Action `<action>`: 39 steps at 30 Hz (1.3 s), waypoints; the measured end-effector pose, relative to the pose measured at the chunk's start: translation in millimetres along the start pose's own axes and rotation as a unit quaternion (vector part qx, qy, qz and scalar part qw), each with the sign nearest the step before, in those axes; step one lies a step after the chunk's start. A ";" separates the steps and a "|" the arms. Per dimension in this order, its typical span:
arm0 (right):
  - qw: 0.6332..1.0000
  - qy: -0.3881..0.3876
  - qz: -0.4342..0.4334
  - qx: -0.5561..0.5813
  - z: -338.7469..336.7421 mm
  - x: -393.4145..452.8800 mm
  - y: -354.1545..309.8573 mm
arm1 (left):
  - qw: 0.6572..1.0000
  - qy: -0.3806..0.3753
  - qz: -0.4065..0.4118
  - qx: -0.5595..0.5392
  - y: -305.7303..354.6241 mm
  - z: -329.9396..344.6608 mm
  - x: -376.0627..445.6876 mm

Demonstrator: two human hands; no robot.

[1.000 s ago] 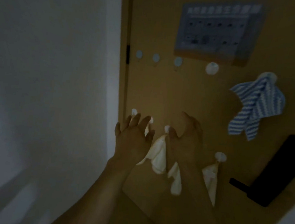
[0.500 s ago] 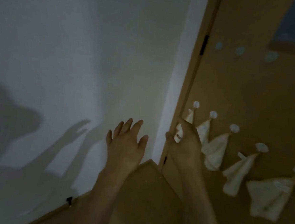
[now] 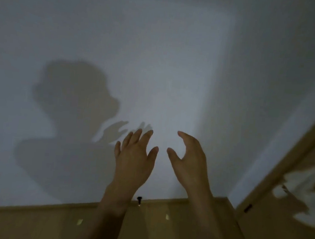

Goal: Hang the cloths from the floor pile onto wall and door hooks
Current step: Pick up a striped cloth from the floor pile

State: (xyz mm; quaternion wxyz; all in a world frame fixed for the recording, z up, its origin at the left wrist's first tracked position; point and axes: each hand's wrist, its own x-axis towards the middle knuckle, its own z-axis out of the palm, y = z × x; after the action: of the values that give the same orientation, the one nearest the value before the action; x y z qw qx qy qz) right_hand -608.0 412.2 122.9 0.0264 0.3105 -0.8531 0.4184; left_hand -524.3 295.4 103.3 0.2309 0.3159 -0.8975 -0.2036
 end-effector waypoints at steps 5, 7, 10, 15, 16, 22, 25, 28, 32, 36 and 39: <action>0.993 -0.091 -0.069 0.020 65.9 16.0 -41.4 | 0.995 0.044 -0.086 0.025 -63.9 -30.7 1.8; 0.987 -0.129 -0.091 0.024 94.1 23.8 -56.0 | 0.990 0.054 -0.128 0.034 -89.2 -40.6 1.4; 0.975 -0.180 -0.126 0.041 135.5 37.4 -78.4 | 0.978 0.078 -0.183 0.057 -124.9 -56.2 6.4; 0.946 -0.251 -0.192 0.066 193.6 71.3 -117.8 | 0.953 0.127 -0.262 0.085 -170.5 -82.4 28.7; 0.940 -0.262 -0.204 0.071 203.3 78.3 -125.3 | 0.947 0.136 -0.275 0.091 -177.2 -87.0 33.5; 0.903 -0.329 -0.265 0.084 261.1 103.0 -164.5 | 0.908 0.174 -0.363 0.116 -216.4 -108.7 51.5; 0.879 -0.366 -0.291 0.091 290.4 100.9 -187.5 | 0.883 0.209 -0.400 0.127 -237.8 -122.2 48.7; 0.858 -0.394 -0.315 0.090 319.5 87.1 -214.6 | 0.858 0.229 -0.439 0.136 -262.0 -137.3 35.2; 0.836 -0.427 -0.329 0.103 357.3 60.2 -253.8 | 0.835 0.240 -0.475 0.139 -301.4 -159.2 12.9; 0.823 -0.438 -0.343 0.112 396.6 27.0 -298.7 | 0.827 0.247 -0.484 0.142 -347.7 -190.5 -12.3; 0.813 -0.446 -0.359 0.109 423.1 -6.0 -338.5 | 0.819 0.262 -0.489 0.150 -384.5 -223.8 -34.6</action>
State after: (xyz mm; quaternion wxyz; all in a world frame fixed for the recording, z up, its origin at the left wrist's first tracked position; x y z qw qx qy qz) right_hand -325.5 -48.4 82.8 -0.2423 0.7482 -0.5480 0.2850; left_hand -196.9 -6.7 78.1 0.2771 0.7851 -0.5504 -0.0623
